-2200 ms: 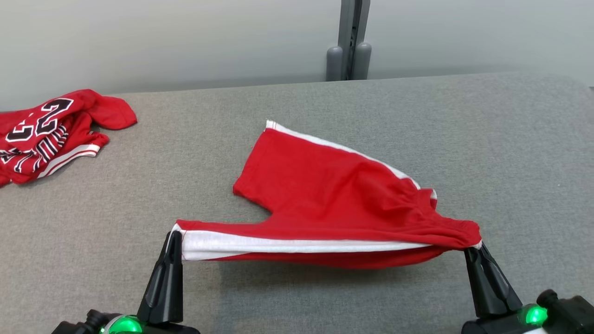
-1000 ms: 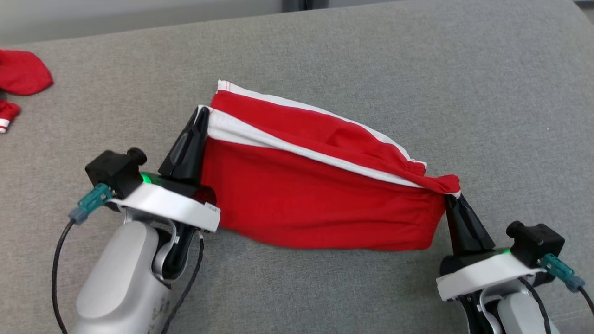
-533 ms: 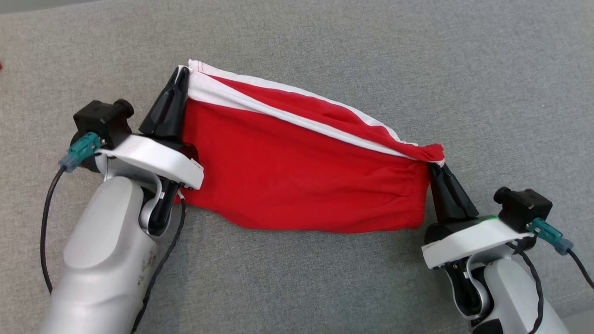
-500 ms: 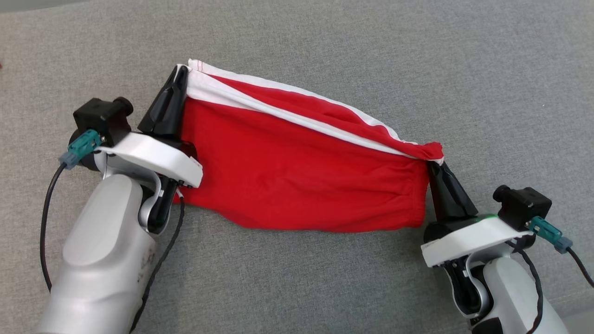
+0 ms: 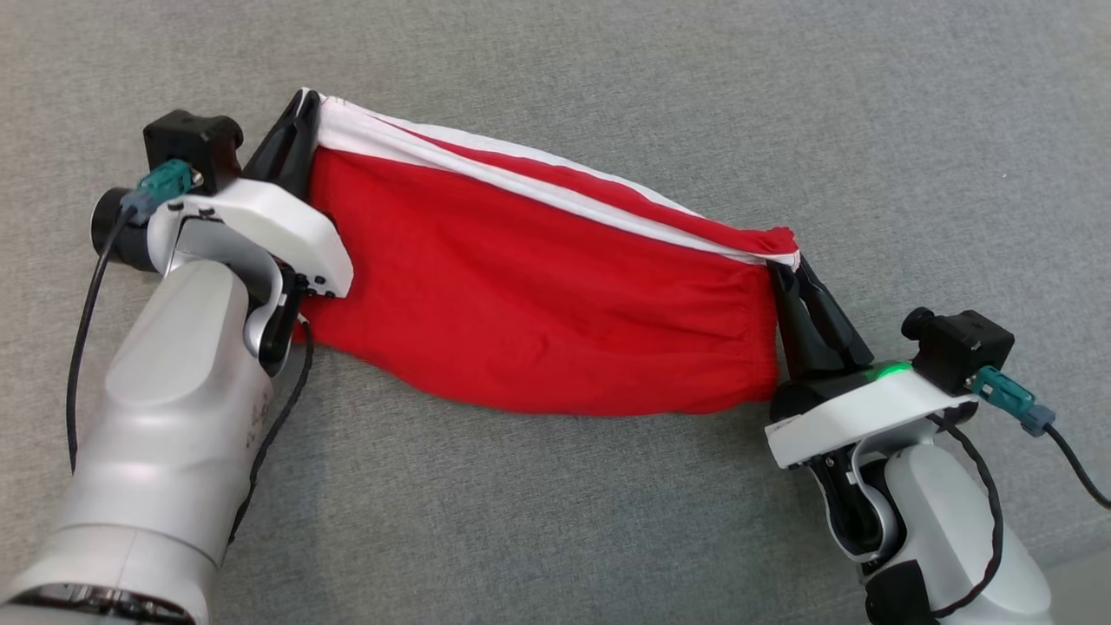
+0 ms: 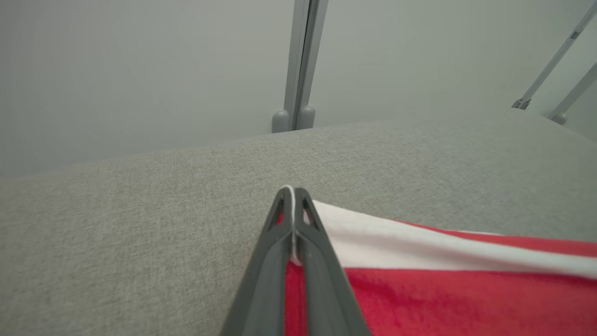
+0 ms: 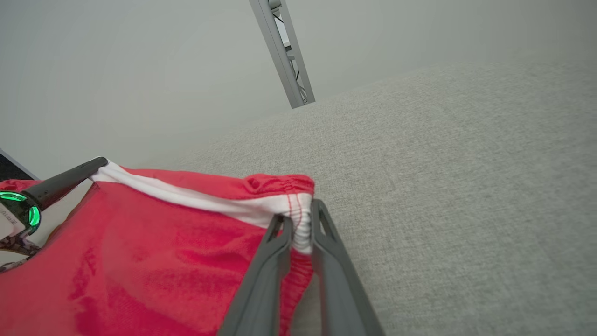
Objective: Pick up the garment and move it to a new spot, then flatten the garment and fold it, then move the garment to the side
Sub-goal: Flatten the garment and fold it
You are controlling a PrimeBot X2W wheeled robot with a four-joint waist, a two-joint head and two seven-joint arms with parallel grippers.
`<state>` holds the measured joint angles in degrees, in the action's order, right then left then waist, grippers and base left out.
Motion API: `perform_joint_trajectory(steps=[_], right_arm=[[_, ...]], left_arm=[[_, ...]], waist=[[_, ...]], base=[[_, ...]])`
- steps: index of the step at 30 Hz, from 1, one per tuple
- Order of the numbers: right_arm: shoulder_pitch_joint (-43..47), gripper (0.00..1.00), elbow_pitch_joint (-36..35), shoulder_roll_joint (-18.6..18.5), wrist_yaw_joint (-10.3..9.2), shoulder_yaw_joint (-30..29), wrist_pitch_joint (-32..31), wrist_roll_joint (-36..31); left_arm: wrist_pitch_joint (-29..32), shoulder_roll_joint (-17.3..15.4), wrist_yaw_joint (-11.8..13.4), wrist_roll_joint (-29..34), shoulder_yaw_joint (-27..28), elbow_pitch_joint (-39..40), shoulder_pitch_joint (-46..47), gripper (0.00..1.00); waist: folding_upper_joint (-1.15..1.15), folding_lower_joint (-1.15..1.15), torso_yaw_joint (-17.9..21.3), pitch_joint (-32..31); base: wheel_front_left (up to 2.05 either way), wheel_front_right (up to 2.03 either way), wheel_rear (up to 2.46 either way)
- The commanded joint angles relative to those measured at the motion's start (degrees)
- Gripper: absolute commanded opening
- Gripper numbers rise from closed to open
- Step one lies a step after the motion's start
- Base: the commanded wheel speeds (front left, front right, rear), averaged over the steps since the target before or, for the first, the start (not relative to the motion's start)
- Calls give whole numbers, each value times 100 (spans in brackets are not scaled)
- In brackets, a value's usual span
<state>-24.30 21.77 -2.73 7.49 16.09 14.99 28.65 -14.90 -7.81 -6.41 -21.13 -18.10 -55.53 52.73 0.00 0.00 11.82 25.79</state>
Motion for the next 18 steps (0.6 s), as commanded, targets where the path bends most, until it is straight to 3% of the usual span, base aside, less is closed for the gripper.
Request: perform_joint_trajectory(steps=[1, 3, 5, 6, 7, 8, 10, 11, 13, 14, 15, 18], right_arm=[[-85, 18, 17, -33, 2, 4, 27, -22], [-131, 20, 26, -33, 2, 13, 27, -40], [-159, 33, 37, -33, 2, 36, 28, -26], [-185, 43, 44, -32, 2, 47, 28, -26], [-209, 61, 46, -32, 2, 52, 28, -30], [-219, 99, 60, -32, 2, 60, 28, -43], [-215, 100, 77, -32, 2, 68, 28, -58], [-211, 100, 84, -32, 2, 65, 28, -74], [-183, 100, 82, -32, 2, 49, 28, -111], [-162, 100, 64, -32, 2, 35, 28, -145], [-138, 100, 38, -32, 2, 19, 28, -177], [-52, 100, -12, -32, 2, -7, 28, -257]], left_arm=[[-18, -7, 45, 49, -14, -109, 180, 0], [-18, 24, 64, 55, -40, -365, 333, 0], [-21, 54, 65, 61, -66, -570, 444, 0], [-23, 62, 101, 75, -78, -662, 493, 0], [-21, 73, 133, 96, -94, -770, 543, 0], [4, 86, 184, 110, -112, -886, 571, 0], [35, 125, 245, 135, -162, -1072, 634, 2], [53, 146, 258, 139, -177, -1151, 666, 34], [55, 185, 269, 124, -204, -1274, 716, 45], [61, 212, 239, 143, -241, -1315, 721, 69], [57, 233, 202, 151, -275, -1345, 731, 100], [38, 286, 139, 109, -330, -1390, 789, 100]], waist=[[0, 0, 39, 23], [0, 0, 67, 37], [0, 0, 87, 43], [0, 0, 91, 41], [0, 0, 92, 38], [0, 0, 89, 30], [0, 0, 74, 4], [0, 0, 64, -12], [0, 0, 33, -58], [0, 0, 16, -84], [0, 0, 0, -109], [0, 0, -40, -189]], base=[[0, 0, 0], [0, 0, 0], [0, 0, 0], [0, 0, 0], [0, 0, 0], [0, 0, 0], [0, 0, 0], [0, 0, 0], [0, 0, 0], [0, 0, 0], [0, 0, 0], [0, 0, 0]])
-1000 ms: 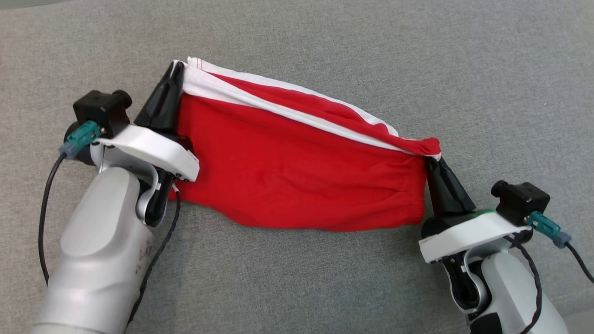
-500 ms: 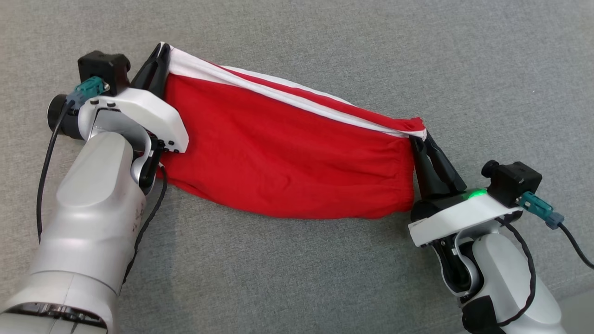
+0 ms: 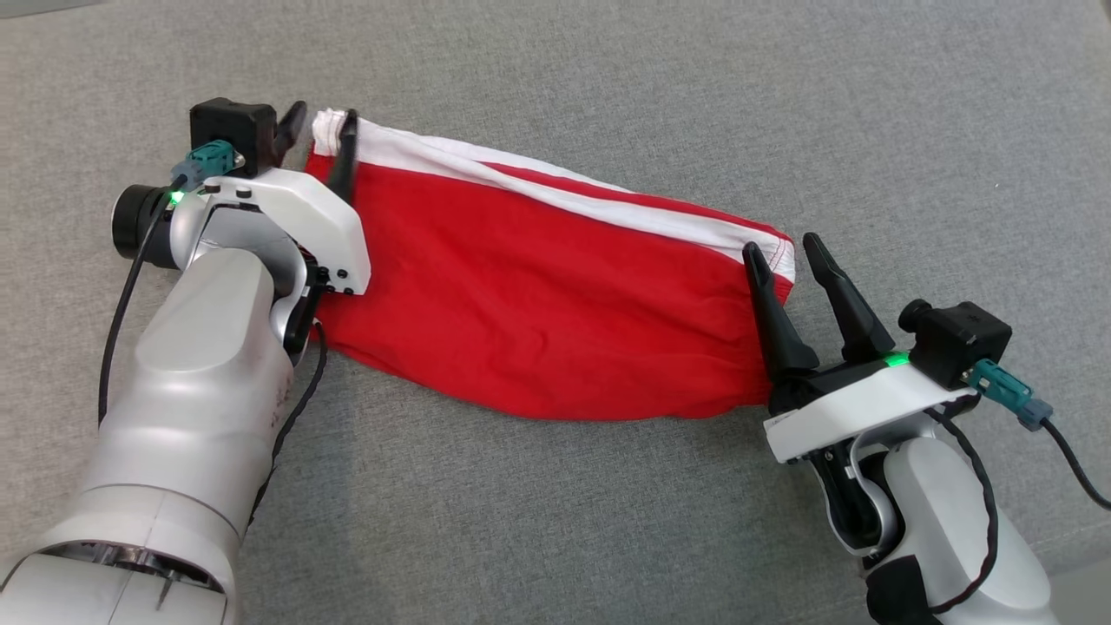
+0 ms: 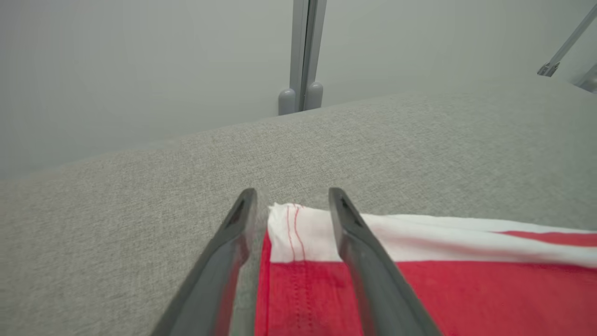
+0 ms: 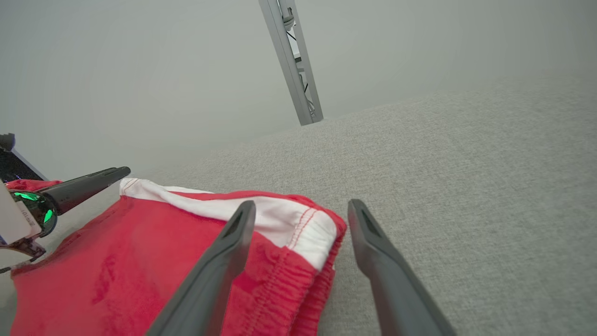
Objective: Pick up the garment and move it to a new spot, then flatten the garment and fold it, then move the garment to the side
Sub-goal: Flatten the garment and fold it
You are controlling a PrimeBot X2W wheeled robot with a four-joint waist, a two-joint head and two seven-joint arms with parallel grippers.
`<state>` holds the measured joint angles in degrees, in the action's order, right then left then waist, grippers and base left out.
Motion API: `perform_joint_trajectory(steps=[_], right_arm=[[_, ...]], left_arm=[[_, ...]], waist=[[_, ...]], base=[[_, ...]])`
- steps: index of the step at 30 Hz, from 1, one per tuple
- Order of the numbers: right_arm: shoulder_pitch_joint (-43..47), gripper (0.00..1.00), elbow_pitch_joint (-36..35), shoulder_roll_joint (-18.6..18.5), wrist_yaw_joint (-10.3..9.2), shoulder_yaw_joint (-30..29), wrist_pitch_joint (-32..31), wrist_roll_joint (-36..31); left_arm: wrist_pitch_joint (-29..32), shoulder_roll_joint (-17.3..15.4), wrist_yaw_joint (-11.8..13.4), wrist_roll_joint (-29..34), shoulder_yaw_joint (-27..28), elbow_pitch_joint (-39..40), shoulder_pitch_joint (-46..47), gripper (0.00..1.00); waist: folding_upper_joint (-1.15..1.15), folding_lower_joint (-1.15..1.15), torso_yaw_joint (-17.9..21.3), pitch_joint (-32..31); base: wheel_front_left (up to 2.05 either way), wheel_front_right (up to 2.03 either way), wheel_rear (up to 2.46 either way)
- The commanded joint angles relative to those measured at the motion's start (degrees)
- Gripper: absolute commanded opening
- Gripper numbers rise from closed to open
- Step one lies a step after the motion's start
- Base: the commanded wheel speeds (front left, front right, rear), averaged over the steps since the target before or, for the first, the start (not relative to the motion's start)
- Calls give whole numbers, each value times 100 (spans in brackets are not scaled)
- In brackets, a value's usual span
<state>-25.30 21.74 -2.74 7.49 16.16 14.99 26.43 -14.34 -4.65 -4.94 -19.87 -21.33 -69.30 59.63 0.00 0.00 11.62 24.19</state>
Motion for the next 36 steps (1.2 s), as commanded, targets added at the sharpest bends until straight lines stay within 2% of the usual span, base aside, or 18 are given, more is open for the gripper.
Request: perform_joint_trajectory(steps=[1, 8, 16, 26, 32, 36], right_arm=[[65, 100, -38, -31, 2, -31, 28, -47], [206, 100, -148, -31, 2, -240, 28, -303], [641, 100, -313, -32, 2, -864, 28, -654], [1134, 100, -552, -31, 2, -1639, 28, -891], [1227, 100, -623, -31, 2, -1709, 28, -832], [1264, 100, -659, -30, 2, -1670, 27, -796]], left_arm=[[-24, -9, -28, -22, -27, -21, 116, 100], [-14, 84, -99, -109, -114, -108, 108, 100], [225, 155, -194, -439, -161, -195, -288, 100], [1050, 166, -246, -870, -225, -301, -883, 100], [1631, 165, -257, -1235, -169, -268, -1088, 100], [1794, 158, -254, -1352, -172, -286, -1201, 100]], waist=[[0, 0, -31, -58], [0, 0, -90, -245], [0, 0, -312, -588], [0, 0, -488, -983], [0, 0, -412, -1076], [0, 0, -325, -1088]], base=[[0, 0, 0], [0, 0, 0], [0, 0, 0], [0, 0, 0], [0, 0, 0], [0, 0, 0]])
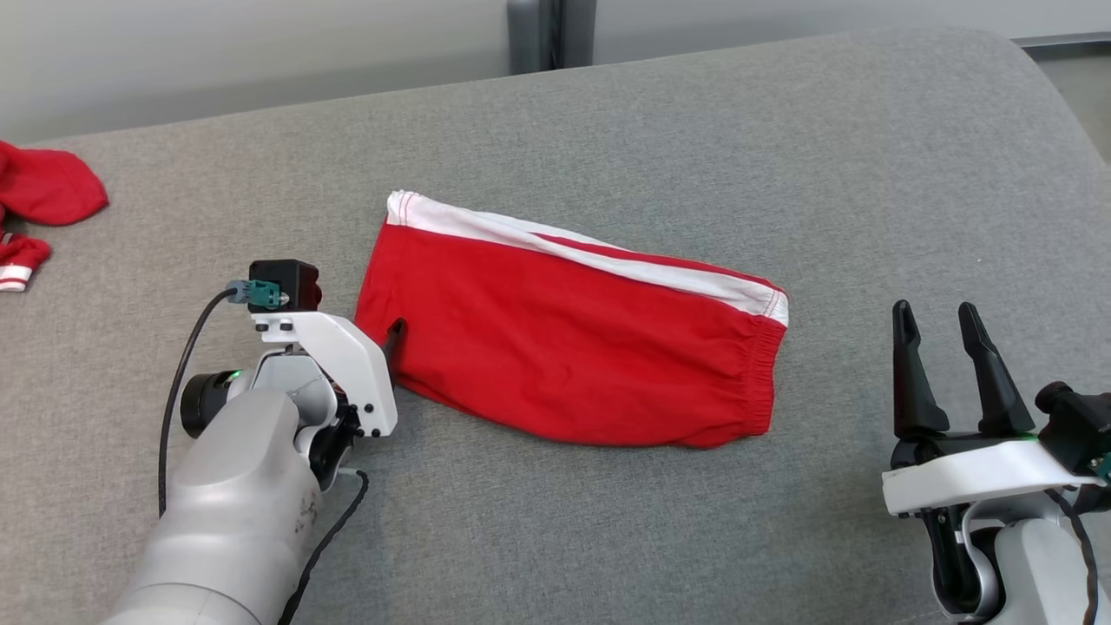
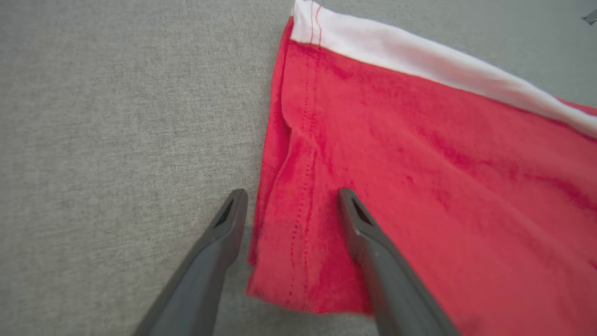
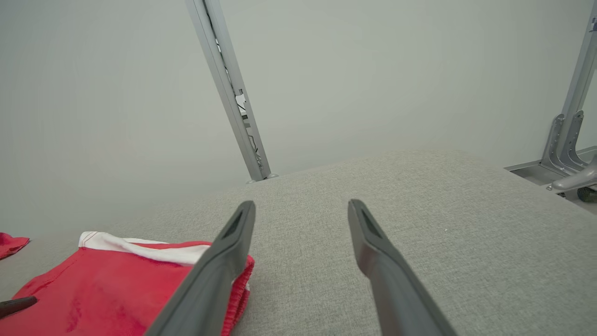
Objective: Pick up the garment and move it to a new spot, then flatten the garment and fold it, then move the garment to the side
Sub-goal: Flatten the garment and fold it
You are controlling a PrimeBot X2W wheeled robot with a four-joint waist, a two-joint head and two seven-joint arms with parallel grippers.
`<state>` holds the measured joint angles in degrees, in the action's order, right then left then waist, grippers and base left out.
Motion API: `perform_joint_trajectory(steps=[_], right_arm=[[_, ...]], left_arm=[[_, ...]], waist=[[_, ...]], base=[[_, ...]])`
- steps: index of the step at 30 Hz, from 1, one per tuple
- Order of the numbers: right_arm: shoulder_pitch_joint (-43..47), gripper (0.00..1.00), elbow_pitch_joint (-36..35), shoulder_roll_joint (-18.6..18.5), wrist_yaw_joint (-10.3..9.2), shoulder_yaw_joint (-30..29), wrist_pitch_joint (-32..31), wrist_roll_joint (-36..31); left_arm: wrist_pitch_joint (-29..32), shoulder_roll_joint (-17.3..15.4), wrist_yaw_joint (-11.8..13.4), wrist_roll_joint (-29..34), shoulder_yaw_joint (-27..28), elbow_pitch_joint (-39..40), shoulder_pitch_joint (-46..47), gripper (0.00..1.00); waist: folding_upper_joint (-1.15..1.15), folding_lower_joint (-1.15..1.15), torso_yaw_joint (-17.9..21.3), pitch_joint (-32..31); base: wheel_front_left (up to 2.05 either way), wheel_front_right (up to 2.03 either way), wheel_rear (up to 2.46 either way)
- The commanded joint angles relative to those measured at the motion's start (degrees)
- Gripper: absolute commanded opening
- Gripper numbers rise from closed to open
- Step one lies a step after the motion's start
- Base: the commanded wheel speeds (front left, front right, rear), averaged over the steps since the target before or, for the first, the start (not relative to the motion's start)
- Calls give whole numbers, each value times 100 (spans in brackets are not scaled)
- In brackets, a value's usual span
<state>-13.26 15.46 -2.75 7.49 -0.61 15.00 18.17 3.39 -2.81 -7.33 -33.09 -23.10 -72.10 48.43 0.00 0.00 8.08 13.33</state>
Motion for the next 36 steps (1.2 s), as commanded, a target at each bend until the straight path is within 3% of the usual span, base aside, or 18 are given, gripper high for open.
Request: perform_joint_trajectory(steps=[1, 3, 4, 5, 7, 15, 20, 32, 36], right_arm=[[62, 100, -43, -30, 2, 5, 26, 40], [77, 100, -70, -29, 2, 2, 26, 51], [82, 100, -80, -29, 2, 7, 26, 50], [88, 100, -84, -30, 2, 6, 26, 54], [100, 100, -87, -30, 2, 3, 26, 48], [161, 100, -130, -29, 2, -65, 26, 15], [243, 100, -154, -29, 2, -91, 26, 4], [550, 100, -48, -31, 2, -225, 27, -157], [593, 100, -3, -30, 2, -210, 14, -220]], left_arm=[[61, -35, -14, -36, -9, -16, -108, 100], [95, -57, 37, -59, 0, -44, -163, 100], [123, -62, 47, -67, -5, -53, -186, 79], [139, -70, 58, -75, -9, -63, -210, 47], [233, -75, 62, -99, -13, -87, -258, 0], [230, -83, 36, -180, -28, -70, -382, 0], [-83, -82, 9, -320, 32, 96, -528, 0], [-886, -31, -14, -1002, 129, 1197, -1784, 0], [-1040, -26, 118, -1105, 114, 1615, -2256, 0]], waist=[[0, 0, 53, -1], [0, 0, 105, -3], [0, 0, 120, -3], [0, 0, 134, -6], [0, 0, 149, -17], [0, 0, 76, -138], [0, 0, -94, -308], [0, 0, -600, -712], [0, 0, -662, -793]], base=[[0, 0, 0], [0, 0, 0], [0, 0, 0], [0, 0, 0], [0, 0, 0], [0, 0, 0], [0, 0, 0], [0, 0, 0], [0, 0, 0]])
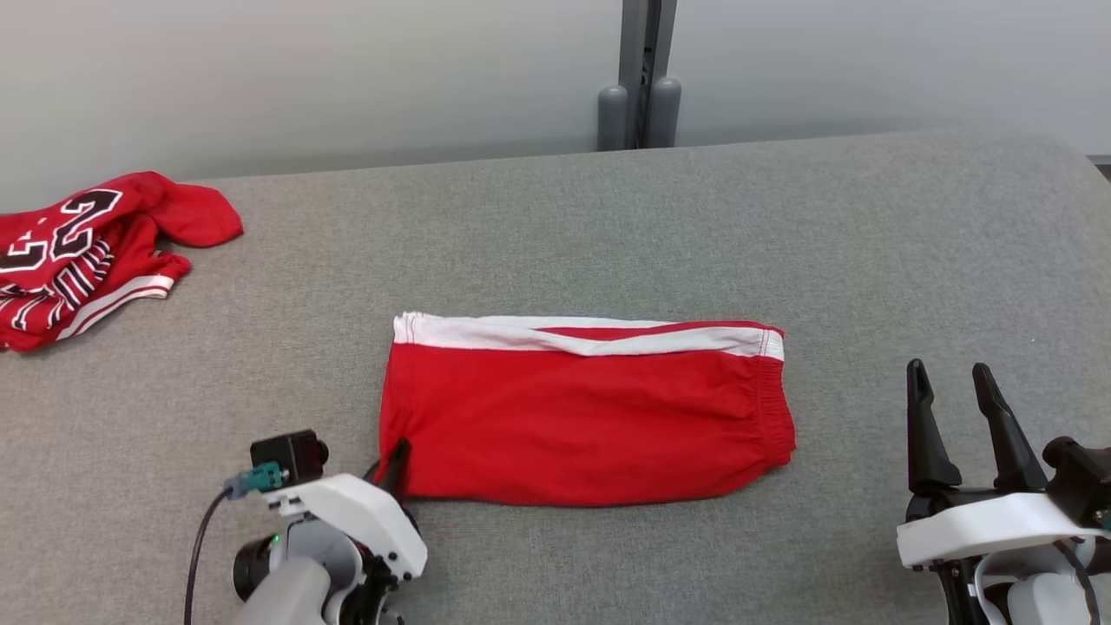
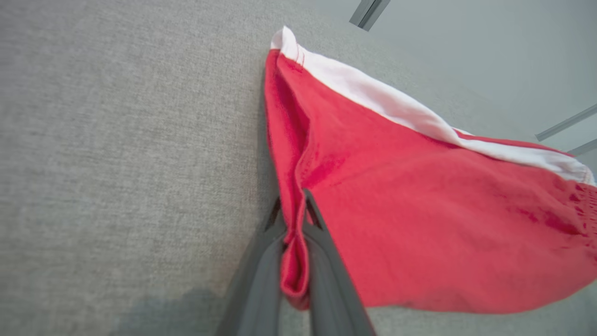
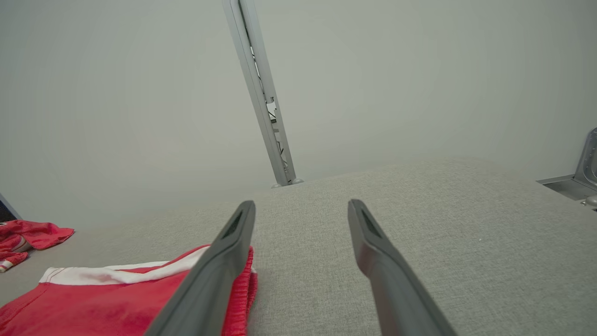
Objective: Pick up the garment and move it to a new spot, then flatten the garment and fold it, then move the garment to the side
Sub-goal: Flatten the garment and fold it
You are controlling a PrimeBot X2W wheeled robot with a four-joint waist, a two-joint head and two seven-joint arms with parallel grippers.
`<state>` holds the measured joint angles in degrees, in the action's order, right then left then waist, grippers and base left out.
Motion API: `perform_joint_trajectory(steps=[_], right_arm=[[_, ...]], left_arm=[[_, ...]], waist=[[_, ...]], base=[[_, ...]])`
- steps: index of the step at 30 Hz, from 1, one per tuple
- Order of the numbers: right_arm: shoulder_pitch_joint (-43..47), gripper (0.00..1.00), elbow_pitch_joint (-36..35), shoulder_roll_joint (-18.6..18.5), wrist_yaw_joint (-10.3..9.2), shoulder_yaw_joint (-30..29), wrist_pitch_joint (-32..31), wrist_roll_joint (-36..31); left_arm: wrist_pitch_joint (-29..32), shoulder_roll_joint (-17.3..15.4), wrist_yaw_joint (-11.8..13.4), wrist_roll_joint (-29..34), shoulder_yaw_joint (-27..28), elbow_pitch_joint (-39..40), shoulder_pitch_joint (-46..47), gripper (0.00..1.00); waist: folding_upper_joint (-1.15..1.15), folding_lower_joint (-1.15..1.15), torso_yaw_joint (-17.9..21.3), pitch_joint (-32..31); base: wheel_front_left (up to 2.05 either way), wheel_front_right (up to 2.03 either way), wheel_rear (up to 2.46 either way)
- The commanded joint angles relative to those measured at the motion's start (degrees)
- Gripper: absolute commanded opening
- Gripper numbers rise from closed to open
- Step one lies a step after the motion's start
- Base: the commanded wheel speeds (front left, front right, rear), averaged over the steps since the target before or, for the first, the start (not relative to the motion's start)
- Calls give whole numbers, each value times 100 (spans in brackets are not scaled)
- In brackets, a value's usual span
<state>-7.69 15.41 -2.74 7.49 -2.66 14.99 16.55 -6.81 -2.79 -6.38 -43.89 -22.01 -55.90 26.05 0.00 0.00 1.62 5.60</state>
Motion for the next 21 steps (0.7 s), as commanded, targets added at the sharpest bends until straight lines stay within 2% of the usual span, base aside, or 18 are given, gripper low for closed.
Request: perform_joint_trajectory(steps=[1, 9, 14, 15, 17, 18, 19, 20, 21], right_arm=[[47, 100, 9, -31, 2, 9, -3, -69], [115, 100, 32, -31, 2, 36, -77, -86], [97, 100, 22, -31, 2, 35, -118, -100], [89, 100, 21, -31, 2, 38, -120, -101], [81, 100, 22, -31, 2, 43, -113, -101], [82, 100, 20, -31, 2, 43, -112, -99], [85, 100, 20, -31, 2, 37, -110, -99], [88, 100, 20, -31, 2, 31, -109, -99], [91, 100, 19, -31, 2, 25, -108, -101]], left_arm=[[-28, -27, 58, -81, -8, 134, -139, 0], [26, -28, 573, -221, -126, 1326, -955, 0], [102, -142, 895, -168, -106, 1891, -1217, 0], [85, -173, 953, -148, -94, 1992, -1249, 9], [35, -234, 1059, -102, -80, 2154, -1301, 42], [23, -258, 1093, -72, -81, 2221, -1328, 50], [1, -285, 1132, -51, -82, 2290, -1357, 67], [-50, -318, 1166, -17, -73, 2354, -1380, 93], [-70, -352, 1203, 10, -75, 2392, -1396, 100]], waist=[[0, 0, -22, -38], [0, 0, -27, -100], [0, 0, -6, -85], [0, 0, -1, -81], [0, 0, 10, -75], [0, 0, 14, -73], [0, 0, 16, -71], [0, 0, 18, -69], [0, 0, 19, -67]], base=[[0, 0, 0], [0, 0, 0], [0, 0, 0], [0, 0, 0], [0, 0, 0], [0, 0, 0], [0, 0, 0], [0, 0, 0], [0, 0, 0]])
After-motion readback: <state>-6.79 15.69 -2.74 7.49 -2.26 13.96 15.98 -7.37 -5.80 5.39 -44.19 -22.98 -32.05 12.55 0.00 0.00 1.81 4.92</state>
